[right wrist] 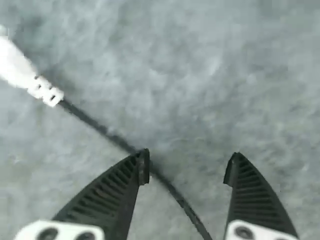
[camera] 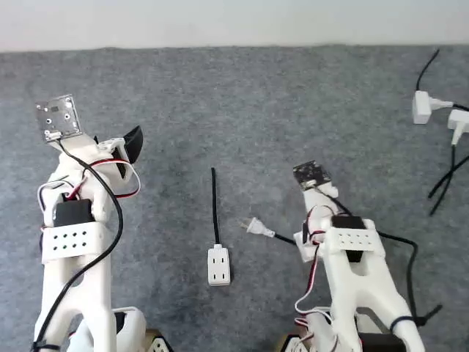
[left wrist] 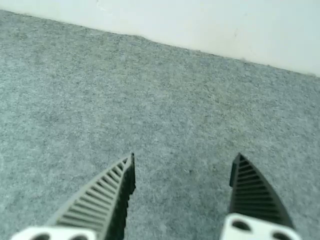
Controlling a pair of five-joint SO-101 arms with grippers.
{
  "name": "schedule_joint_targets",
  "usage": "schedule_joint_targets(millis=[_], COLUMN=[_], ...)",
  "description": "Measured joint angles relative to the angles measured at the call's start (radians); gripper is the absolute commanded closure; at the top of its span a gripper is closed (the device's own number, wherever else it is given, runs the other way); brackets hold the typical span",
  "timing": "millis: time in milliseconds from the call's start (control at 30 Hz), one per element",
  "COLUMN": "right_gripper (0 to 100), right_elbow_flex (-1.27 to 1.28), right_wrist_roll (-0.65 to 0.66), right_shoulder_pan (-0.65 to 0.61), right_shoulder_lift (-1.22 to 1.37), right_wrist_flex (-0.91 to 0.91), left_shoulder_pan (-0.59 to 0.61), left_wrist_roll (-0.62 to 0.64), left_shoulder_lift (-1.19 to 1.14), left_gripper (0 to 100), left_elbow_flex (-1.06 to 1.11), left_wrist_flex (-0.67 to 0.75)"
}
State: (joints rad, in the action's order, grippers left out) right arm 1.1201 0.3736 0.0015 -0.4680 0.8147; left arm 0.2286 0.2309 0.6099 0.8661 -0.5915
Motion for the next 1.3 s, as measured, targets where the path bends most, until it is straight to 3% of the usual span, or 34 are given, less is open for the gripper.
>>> schedule_joint_targets(millis=[267, 467, 867, 1300], right_gripper=[74.5, 74.5, 74.5, 74.5], right_elbow_flex=[-0.025, -0.072, -0.192, -0.206], right_wrist_roll=[0.003, 0.003, 0.098, 0.103], right_shoulder_pan=[0.006, 0.005, 0.063, 0.063], right_shoulder_lift=[0.012, 0.161, 0.241, 0.273], right_wrist_flex=[-0.035, -0.035, 0.163, 0.196], left_shoulder_pan=[0.000, 0.000, -0.026, -0.026], left_wrist_roll=[0.000, -0.006, -0.029, -0.029], left_shoulder_lift=[0.000, 0.000, 0.000, 0.000], left_gripper=[71, 71, 71, 71], left_elbow_flex=[0.000, 0.000, 0.011, 0.011], left_wrist_flex=[0.000, 0.000, 0.000, 0.000])
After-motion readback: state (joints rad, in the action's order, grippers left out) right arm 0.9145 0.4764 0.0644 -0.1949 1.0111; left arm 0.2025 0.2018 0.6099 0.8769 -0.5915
